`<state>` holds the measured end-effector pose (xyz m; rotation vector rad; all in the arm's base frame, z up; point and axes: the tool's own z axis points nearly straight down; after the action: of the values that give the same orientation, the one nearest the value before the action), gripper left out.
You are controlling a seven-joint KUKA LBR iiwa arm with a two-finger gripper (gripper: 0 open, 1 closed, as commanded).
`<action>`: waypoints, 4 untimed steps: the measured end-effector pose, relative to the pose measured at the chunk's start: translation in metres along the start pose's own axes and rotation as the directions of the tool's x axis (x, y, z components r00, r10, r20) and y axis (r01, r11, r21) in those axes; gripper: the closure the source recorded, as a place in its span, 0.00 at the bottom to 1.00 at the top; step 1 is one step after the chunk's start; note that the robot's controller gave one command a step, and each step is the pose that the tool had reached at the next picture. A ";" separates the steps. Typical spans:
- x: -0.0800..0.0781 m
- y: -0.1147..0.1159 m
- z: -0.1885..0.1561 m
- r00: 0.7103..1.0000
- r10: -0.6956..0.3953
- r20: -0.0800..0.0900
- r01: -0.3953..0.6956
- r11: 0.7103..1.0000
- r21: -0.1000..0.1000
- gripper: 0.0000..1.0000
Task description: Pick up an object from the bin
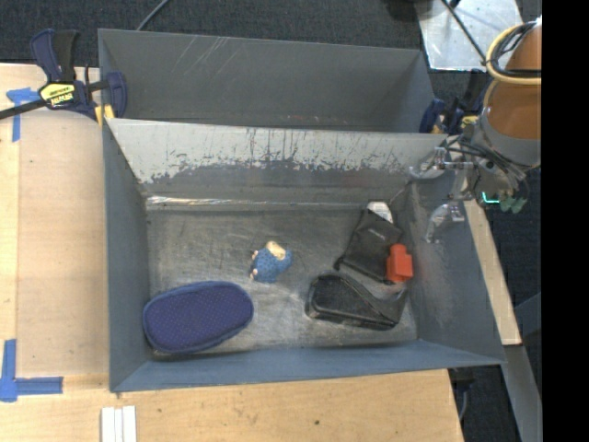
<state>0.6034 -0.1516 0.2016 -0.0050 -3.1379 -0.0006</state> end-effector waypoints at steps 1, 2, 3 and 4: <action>-0.005 0.031 0.113 0.998 0.060 0.010 -0.060 0.998 -0.001 0.00; 0.026 0.063 0.109 0.913 -0.407 0.005 0.407 0.913 0.001 0.00; 0.073 0.019 0.128 0.868 -0.497 0.015 0.496 0.868 0.008 0.00; 0.010 0.134 0.088 0.736 -0.677 0.012 0.677 0.736 0.006 0.00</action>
Offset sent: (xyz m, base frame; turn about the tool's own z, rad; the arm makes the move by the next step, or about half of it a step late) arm 0.0031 0.0299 -0.1117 0.0604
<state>0.5938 -0.0172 0.1141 1.1403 -2.9382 -0.0005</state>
